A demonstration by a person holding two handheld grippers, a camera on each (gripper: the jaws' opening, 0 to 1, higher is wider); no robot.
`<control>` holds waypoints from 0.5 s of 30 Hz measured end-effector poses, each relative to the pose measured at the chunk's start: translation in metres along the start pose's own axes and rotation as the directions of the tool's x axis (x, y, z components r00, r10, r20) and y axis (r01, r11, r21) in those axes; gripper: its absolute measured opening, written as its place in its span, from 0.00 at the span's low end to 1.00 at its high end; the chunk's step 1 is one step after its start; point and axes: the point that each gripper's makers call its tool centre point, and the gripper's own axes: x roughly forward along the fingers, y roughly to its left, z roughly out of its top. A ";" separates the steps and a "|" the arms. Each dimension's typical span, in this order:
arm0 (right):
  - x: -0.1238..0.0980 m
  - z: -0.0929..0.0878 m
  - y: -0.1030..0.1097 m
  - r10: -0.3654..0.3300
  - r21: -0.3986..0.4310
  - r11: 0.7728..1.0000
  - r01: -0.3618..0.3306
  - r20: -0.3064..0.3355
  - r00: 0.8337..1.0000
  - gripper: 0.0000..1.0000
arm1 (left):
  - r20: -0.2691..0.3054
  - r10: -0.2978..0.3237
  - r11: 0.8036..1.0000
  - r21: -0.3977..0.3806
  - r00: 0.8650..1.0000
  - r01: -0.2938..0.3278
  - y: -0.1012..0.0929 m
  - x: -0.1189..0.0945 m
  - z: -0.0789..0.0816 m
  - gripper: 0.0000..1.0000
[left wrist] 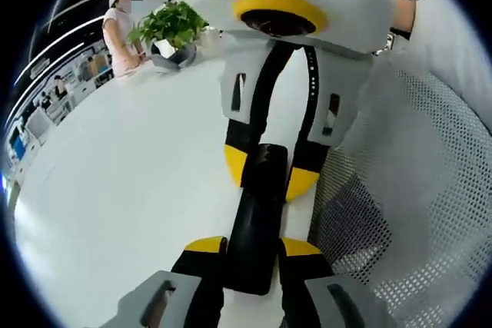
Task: Press the specified remote control buttons in sequence, fully releasing each button before pressing the next.
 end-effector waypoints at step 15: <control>0.000 0.003 -0.001 -0.013 0.047 0.999 0.010 0.074 0.997 0.22 | 0.288 0.436 0.900 -0.143 0.852 -0.412 0.056 -0.110 0.040 0.82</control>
